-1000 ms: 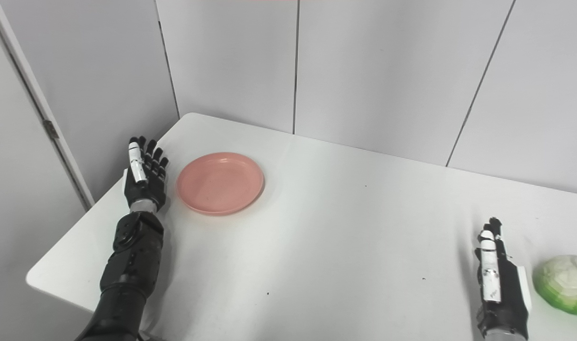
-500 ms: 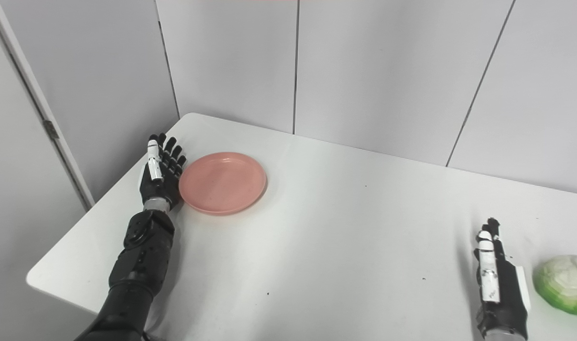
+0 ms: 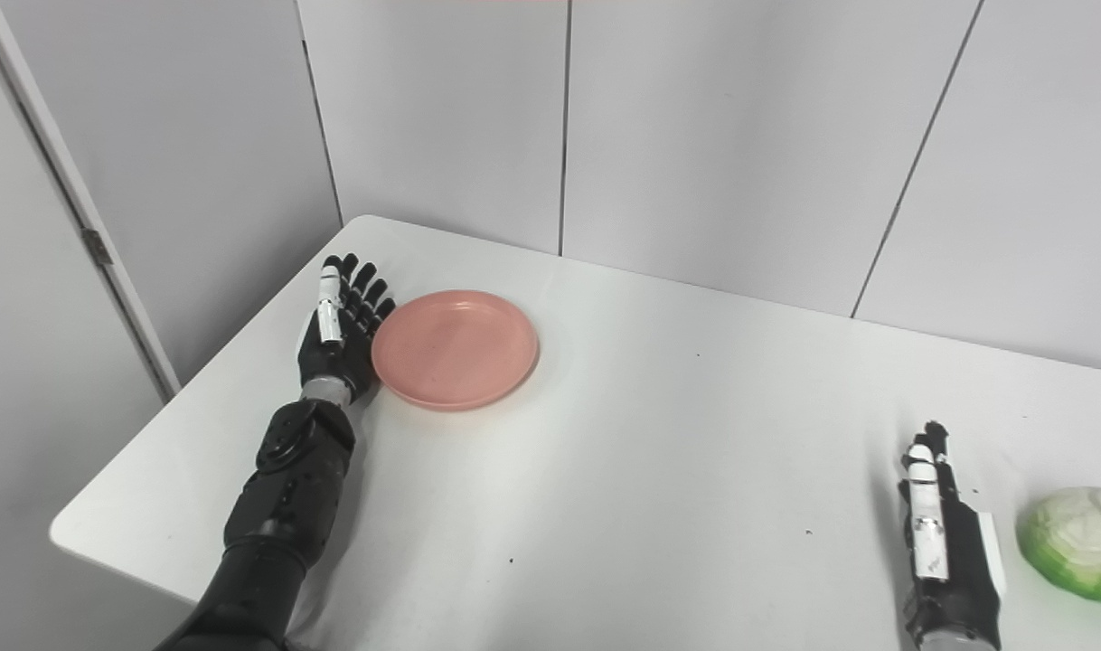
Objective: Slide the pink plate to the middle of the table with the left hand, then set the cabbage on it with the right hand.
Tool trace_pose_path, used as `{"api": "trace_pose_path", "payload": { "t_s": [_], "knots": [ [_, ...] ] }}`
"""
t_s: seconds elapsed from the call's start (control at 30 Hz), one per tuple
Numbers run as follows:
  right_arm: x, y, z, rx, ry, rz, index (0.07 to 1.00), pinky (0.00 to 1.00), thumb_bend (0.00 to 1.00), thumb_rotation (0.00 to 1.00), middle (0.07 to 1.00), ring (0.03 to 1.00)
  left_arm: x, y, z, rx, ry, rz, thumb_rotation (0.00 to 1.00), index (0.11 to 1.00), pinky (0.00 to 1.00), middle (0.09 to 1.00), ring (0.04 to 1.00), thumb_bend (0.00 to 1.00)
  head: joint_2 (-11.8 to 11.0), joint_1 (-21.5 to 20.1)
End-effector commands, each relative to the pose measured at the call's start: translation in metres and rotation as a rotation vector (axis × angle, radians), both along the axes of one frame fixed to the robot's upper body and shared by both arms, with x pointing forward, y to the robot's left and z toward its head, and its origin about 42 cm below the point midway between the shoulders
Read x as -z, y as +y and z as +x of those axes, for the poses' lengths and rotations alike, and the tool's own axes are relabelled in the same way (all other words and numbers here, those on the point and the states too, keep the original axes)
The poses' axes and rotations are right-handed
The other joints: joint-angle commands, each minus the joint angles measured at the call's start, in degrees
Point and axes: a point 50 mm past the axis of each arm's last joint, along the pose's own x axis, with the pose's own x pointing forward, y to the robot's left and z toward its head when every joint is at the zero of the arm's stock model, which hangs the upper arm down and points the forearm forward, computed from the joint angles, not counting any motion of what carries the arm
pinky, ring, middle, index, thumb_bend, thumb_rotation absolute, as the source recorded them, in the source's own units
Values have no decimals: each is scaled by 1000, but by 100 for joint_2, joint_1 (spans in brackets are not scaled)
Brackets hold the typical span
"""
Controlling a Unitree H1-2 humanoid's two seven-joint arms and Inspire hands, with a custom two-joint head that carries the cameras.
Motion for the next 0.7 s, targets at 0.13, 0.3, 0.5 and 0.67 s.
{"api": "trace_pose_path", "payload": {
  "t_s": [0.13, 0.3, 0.5, 0.67],
  "knots": [
    [-20, 6, 6, -14, -87, 16, 1000, 1000, 144, 1000, 1000, 989, -11, -28, 10, 101, -8, -8, 1000, 948, 943, 960, 954, 405, 31, -97],
    [-21, 10, 5, -8, -80, 33, 1000, 1000, 159, 1000, 1000, 993, -12, -46, 11, 178, -7, -3, 1000, 950, 935, 958, 950, 404, 62, -280],
    [-19, 15, 4, -8, -85, 35, 989, 1000, 163, 1000, 994, 981, -12, -71, 8, 301, -20, -48, 1000, 965, 955, 970, 963, 409, 105, -505],
    [-18, 18, 2, -6, -90, 9, 976, 999, 162, 1000, 980, 969, -12, -100, 4, 425, -24, -65, 1000, 954, 946, 965, 958, 404, 140, -760]
  ]
}}
